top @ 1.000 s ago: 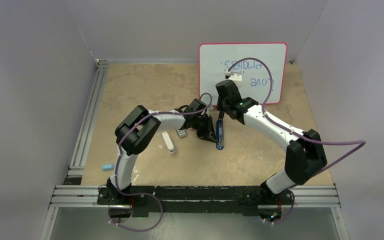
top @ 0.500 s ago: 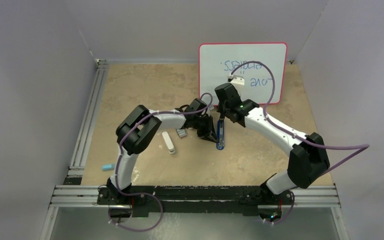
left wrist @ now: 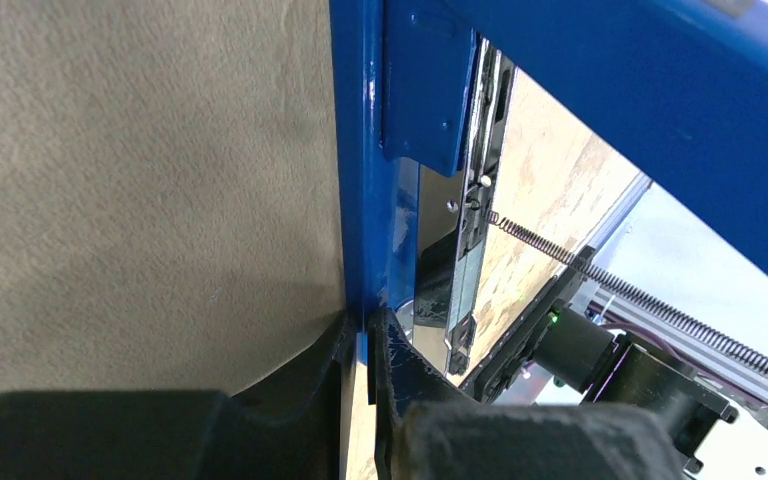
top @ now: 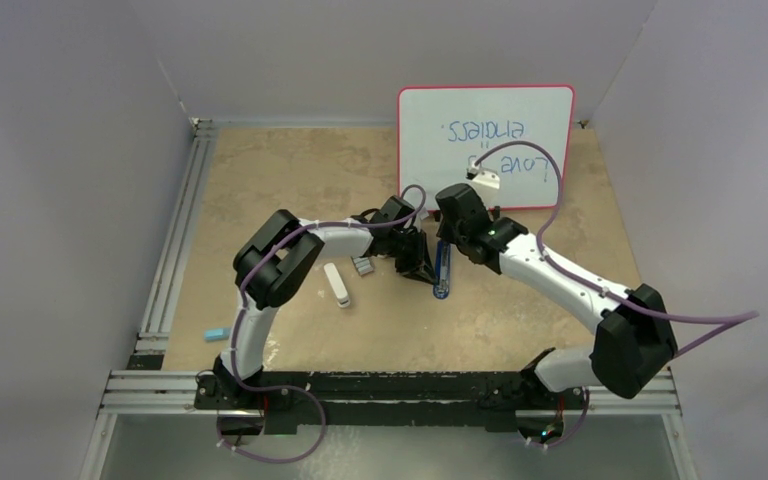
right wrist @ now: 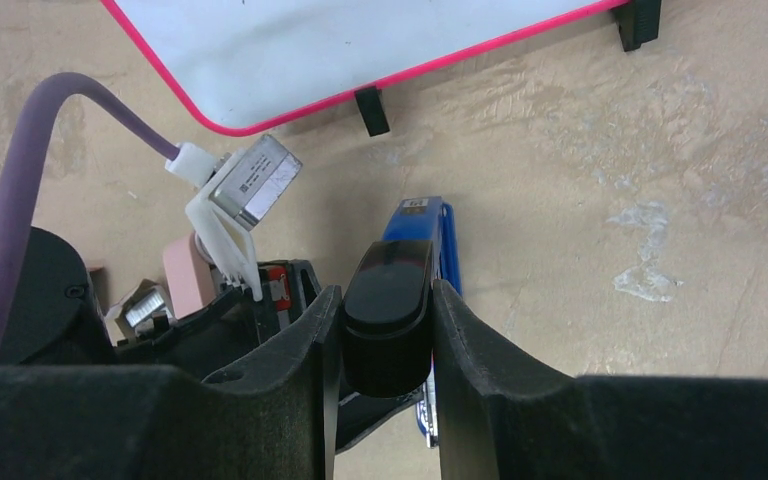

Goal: Load the staples into the stapler

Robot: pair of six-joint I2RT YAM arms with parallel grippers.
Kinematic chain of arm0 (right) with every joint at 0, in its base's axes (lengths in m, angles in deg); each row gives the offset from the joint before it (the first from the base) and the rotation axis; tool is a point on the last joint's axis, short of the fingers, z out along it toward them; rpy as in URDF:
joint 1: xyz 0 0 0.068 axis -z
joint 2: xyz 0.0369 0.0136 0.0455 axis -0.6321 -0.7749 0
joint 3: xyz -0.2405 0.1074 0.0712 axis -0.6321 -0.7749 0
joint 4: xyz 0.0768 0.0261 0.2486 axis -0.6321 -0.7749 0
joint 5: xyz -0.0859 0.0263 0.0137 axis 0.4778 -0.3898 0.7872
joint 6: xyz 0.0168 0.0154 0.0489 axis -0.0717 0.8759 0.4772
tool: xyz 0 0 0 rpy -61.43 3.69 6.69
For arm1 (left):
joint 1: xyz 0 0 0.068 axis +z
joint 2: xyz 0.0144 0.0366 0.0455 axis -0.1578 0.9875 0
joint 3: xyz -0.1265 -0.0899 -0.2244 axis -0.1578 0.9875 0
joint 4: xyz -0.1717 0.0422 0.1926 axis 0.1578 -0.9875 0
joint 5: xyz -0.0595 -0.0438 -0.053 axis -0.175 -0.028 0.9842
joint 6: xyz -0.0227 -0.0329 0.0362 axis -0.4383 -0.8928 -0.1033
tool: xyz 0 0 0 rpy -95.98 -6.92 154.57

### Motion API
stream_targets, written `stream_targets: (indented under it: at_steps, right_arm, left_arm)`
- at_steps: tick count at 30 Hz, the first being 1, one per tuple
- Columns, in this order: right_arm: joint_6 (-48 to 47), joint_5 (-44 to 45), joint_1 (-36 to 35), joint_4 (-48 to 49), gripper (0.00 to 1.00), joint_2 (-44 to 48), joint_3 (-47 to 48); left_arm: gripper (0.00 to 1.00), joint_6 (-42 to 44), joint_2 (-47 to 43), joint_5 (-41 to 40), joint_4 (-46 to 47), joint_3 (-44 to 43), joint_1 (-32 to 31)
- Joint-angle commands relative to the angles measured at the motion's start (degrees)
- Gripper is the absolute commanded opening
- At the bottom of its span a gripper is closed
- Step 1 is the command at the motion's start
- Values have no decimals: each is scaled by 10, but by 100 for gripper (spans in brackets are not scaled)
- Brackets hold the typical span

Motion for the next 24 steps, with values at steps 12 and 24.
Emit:
stream_targets:
  at_steps: [12, 24]
  right_arm:
    - [115, -43, -52, -38, 8, -44, -68]
    - [123, -49, -59, -12, 8, -65, -104]
  left_arm:
    - [8, 10, 40, -87, -8, -3, -6]
    - [8, 6, 31, -88, -6, -2, -5]
